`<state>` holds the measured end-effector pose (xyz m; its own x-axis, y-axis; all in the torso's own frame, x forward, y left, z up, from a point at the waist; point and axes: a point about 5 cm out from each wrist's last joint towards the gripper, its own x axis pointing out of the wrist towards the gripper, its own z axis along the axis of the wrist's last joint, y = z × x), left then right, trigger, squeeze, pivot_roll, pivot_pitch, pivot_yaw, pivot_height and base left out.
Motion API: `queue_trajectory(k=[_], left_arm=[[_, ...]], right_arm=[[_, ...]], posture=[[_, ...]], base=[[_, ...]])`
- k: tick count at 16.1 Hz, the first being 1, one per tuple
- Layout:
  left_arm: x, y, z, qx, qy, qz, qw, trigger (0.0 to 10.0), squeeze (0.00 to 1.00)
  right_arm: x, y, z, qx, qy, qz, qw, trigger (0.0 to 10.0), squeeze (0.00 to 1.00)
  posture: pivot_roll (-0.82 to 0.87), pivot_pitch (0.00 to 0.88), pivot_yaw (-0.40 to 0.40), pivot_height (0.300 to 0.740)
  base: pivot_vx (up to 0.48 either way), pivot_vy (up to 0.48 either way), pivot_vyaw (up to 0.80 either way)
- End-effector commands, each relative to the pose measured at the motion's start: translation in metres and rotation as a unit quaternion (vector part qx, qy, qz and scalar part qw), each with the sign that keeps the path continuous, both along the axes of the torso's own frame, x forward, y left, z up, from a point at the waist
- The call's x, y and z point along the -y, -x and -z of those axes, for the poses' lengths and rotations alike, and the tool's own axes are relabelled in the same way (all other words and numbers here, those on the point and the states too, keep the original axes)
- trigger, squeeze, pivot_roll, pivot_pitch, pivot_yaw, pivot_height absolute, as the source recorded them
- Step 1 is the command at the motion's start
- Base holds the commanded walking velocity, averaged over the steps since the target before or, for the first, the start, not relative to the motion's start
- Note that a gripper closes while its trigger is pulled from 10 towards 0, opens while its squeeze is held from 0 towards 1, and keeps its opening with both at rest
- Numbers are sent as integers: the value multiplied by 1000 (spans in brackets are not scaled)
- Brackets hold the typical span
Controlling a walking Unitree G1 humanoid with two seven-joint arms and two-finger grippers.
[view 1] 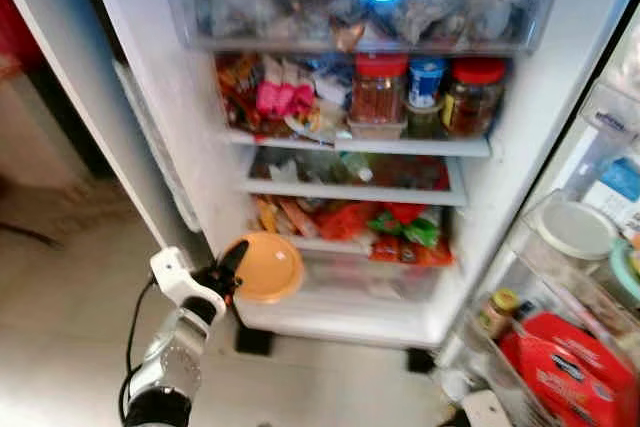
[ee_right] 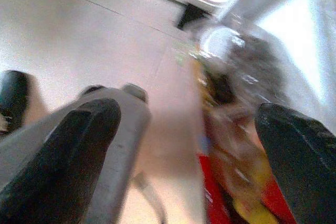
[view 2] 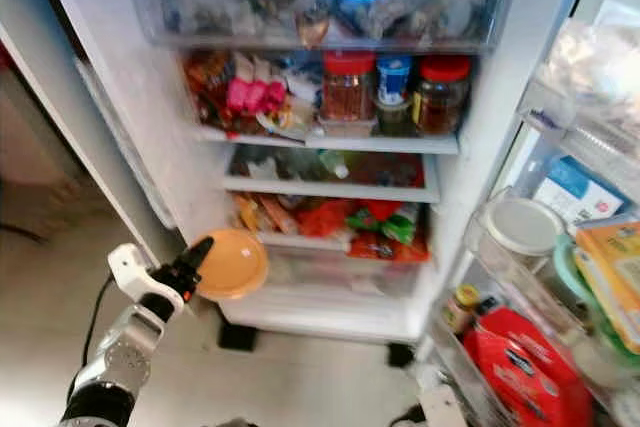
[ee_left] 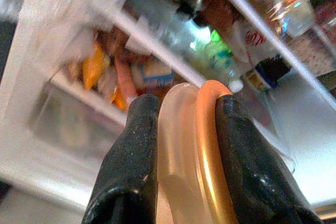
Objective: Restocking fridge
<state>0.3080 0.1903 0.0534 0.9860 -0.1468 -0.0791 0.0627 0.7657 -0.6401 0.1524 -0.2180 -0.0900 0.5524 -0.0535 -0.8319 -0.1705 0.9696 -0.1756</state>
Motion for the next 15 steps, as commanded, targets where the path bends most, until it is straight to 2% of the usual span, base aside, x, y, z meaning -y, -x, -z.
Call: queue_trajectory(k=[1, 10, 14, 15], left_arm=[[9, -3, -3, 6, -3, 14, 1000, 10000, 0], [12, -5, -5, 10, 0, 25, 1000, 10000, 0], [16, -7, -4, 7, 21, 45, 999, 10000, 0], [19, -8, -2, 1, 45, 61, 997, 10000, 0]], right_arm=[[2, 13, 5, -23, -1, 3, 1000, 10000, 0], [1, 14, 5, -22, -11, 7, 1000, 10000, 0], [0, 14, 5, -26, -12, 5, 1000, 10000, 0], [1, 14, 5, -28, -10, 3, 1000, 10000, 0]], posture=[[-39, 26, 56, 660], [-41, 27, 60, 660], [-41, 29, 63, 660], [-36, 31, 60, 660]], base=[[337, 0, 0], [342, 0, 0], [348, 0, 0], [349, 0, 0]])
